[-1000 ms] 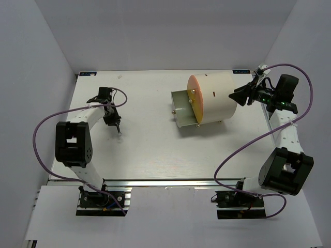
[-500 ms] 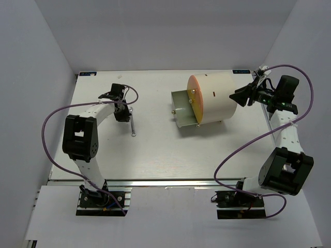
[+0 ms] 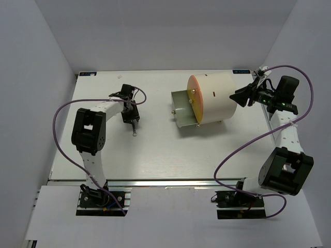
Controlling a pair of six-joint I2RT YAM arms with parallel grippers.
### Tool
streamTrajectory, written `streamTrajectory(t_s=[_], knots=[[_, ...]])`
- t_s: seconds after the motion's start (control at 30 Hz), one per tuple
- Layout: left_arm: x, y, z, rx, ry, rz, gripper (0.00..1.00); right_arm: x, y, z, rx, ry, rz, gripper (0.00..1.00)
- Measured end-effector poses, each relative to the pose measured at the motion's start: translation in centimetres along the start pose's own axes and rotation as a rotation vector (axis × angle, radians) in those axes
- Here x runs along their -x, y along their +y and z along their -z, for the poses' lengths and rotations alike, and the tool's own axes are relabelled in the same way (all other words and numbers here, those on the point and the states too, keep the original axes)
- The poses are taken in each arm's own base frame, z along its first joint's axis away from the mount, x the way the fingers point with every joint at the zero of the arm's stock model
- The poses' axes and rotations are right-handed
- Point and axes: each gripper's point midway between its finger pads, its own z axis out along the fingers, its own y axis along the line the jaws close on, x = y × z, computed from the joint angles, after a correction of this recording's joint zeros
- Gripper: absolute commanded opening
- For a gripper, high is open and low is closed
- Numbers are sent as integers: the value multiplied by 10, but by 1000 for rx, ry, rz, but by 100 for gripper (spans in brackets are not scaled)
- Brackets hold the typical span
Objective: Sort the tools into containers
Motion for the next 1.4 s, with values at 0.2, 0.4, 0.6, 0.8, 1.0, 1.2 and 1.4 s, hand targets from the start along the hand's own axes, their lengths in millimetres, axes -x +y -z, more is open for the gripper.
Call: streamTrajectory(t_s=[0.2, 0.4, 0.6, 0.8, 1.0, 1.2, 1.4], knots=[[19, -2, -12, 54, -14, -14, 45, 0, 0, 0, -1, 0, 2, 55], [31, 0, -19, 90, -27, -41, 36, 0, -3, 2, -11, -1, 1, 55], [28, 2, -19, 96, -45, -56, 46, 0, -7, 6, -23, -3, -2, 55], [24, -1, -19, 127, -66, -88, 45, 2, -7, 5, -24, -9, 1, 55], [23, -4, -20, 155, -77, -101, 35, 3, -7, 5, -24, -14, -1, 55], [20, -5, -23, 161, -84, -100, 12, 3, -10, 8, -33, -16, -3, 55], [20, -5, -23, 152, -95, -96, 0, 3, -11, 9, -36, -16, -3, 55]])
